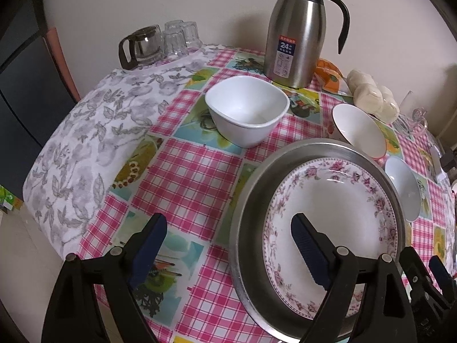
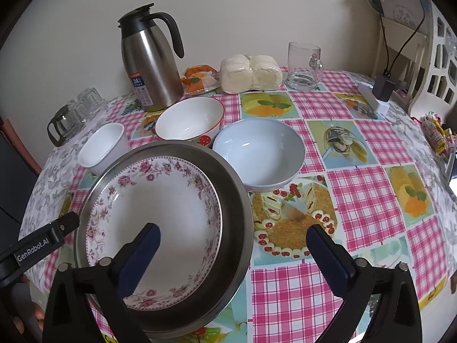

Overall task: Organize plates and bowls
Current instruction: 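Move both tools toward the red-rimmed white bowl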

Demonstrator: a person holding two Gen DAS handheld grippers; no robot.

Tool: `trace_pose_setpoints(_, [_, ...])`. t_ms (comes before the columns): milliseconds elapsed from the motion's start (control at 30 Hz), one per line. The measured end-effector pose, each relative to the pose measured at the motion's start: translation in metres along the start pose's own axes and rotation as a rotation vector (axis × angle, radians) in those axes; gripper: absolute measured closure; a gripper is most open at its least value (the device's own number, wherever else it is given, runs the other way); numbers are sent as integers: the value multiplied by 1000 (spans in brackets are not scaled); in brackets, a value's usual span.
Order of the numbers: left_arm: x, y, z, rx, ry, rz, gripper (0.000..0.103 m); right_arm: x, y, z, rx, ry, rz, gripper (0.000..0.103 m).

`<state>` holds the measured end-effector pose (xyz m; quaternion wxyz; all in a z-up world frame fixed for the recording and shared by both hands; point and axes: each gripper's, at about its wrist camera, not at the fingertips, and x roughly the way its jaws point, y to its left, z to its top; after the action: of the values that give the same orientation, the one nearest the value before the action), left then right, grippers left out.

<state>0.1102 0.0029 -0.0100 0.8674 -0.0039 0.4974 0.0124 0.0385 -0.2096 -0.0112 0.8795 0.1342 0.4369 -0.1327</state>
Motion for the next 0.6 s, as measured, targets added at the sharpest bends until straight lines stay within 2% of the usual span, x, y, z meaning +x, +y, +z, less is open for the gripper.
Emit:
trace_pose_setpoints(100, [0,2,1,-5,-13,17,3,0,-1,1,5,-3,3,0])
trace_pose_setpoints(400, [2,6,6,-22,-23,14,2,-2,-4,2,22,-19,9,0])
trace_pose_setpoints(600, [3,3,10,-14,-46,-18,2,-5,-7,3,29,-44,9,0])
